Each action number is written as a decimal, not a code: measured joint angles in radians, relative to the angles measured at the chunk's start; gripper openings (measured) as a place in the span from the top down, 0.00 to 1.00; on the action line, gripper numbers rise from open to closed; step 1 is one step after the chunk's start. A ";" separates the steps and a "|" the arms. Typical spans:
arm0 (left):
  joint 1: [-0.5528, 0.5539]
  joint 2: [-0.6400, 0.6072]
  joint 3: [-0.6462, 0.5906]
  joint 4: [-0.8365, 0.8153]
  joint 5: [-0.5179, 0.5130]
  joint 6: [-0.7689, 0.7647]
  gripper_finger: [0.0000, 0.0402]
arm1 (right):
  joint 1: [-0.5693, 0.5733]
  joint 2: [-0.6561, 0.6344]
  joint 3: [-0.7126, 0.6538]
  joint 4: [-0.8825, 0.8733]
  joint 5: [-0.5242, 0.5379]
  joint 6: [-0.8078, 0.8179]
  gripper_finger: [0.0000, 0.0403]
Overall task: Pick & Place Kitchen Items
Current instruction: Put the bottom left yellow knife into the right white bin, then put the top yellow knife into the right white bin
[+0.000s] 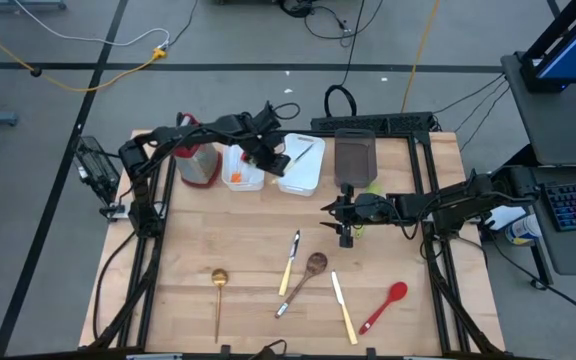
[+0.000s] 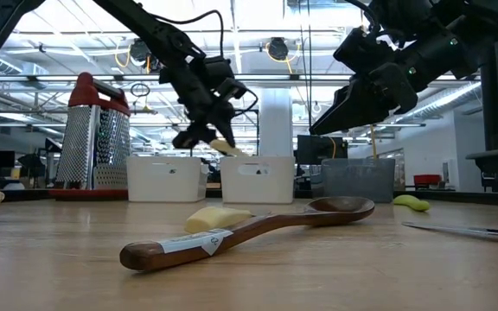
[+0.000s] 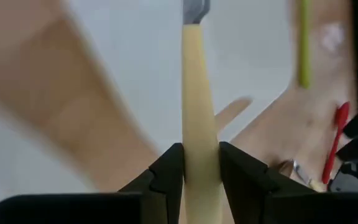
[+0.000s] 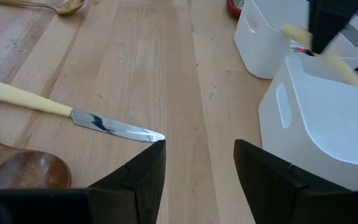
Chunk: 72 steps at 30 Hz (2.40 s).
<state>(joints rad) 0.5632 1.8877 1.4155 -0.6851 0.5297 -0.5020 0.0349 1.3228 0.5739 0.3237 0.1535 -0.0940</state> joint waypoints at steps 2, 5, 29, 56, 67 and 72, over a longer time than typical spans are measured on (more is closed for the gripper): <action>0.000 0.000 0.000 -0.038 -0.027 -0.004 0.70 | 0.000 0.000 0.000 0.000 -0.001 0.000 0.55; -0.001 -0.002 0.000 -0.033 -0.055 0.002 0.61 | 0.000 0.000 0.000 0.000 -0.001 -0.001 0.55; -0.129 -0.034 0.066 0.010 0.073 0.066 0.53 | 0.000 0.000 0.000 0.000 -0.001 -0.023 0.55; -0.746 -0.050 0.065 -0.190 -0.666 -0.420 0.57 | 0.000 0.000 0.000 0.000 -0.001 -0.026 0.55; -0.849 -0.041 0.065 -0.177 -0.732 -0.523 0.56 | 0.000 0.000 0.000 -0.002 -0.001 -0.026 0.55; -0.860 -0.020 0.065 -0.159 -0.693 -0.522 0.56 | 0.000 0.000 0.000 -0.002 -0.001 -0.026 0.55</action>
<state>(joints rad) -0.2963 1.8674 1.4805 -0.8436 -0.1633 -1.0243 0.0345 1.3228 0.5739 0.3214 0.1524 -0.1200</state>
